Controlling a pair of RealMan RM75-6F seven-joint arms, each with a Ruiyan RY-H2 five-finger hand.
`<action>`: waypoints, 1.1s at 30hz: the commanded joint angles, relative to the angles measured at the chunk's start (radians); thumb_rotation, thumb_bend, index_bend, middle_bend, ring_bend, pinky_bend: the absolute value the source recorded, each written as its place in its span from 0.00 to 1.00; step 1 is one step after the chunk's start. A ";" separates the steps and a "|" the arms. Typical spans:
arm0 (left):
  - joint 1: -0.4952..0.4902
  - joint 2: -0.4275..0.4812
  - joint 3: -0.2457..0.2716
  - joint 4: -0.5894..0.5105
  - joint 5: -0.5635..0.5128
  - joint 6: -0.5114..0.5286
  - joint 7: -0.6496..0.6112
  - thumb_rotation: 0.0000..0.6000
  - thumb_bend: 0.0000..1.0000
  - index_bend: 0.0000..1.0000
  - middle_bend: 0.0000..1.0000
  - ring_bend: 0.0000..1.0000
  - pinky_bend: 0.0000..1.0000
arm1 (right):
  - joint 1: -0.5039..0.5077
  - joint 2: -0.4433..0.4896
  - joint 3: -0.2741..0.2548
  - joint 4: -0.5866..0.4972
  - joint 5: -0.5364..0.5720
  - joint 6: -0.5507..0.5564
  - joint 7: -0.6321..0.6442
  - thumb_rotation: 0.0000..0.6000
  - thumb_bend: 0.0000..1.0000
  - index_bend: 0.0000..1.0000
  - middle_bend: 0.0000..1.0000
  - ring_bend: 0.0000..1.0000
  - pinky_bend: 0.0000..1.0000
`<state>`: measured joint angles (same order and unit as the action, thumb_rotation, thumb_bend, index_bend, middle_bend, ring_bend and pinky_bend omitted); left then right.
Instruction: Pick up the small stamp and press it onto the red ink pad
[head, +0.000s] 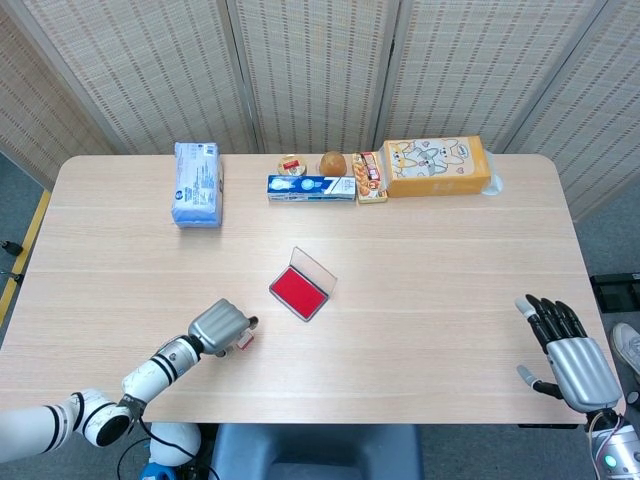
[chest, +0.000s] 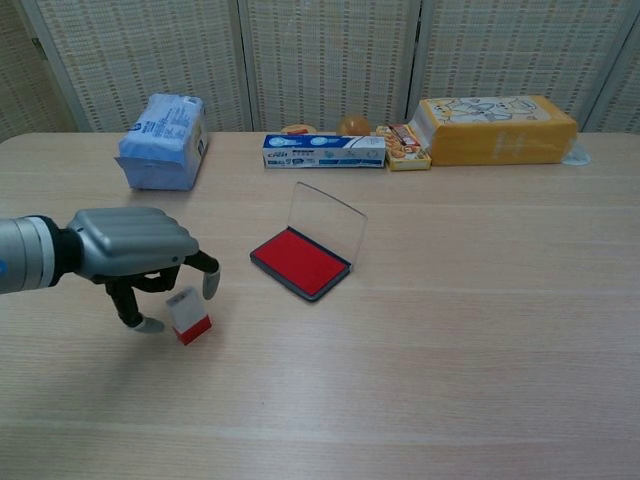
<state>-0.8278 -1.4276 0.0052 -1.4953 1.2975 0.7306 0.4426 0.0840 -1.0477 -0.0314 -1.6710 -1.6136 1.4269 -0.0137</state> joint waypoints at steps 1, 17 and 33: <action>-0.001 0.000 0.001 0.000 -0.002 0.000 -0.002 1.00 0.29 0.39 1.00 1.00 0.94 | 0.000 0.000 0.001 -0.001 0.002 -0.001 -0.002 1.00 0.25 0.00 0.00 0.00 0.00; -0.012 0.012 0.006 -0.022 -0.029 0.001 0.022 1.00 0.29 0.43 1.00 1.00 0.94 | 0.000 0.000 0.001 0.001 0.000 0.002 0.003 1.00 0.25 0.00 0.00 0.00 0.00; -0.022 0.017 0.014 -0.053 -0.062 -0.001 0.049 1.00 0.29 0.51 1.00 1.00 0.94 | -0.003 0.001 0.000 0.002 -0.006 0.009 0.007 1.00 0.25 0.00 0.00 0.00 0.00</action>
<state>-0.8485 -1.4116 0.0189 -1.5443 1.2402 0.7302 0.4882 0.0816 -1.0468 -0.0314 -1.6692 -1.6192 1.4361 -0.0064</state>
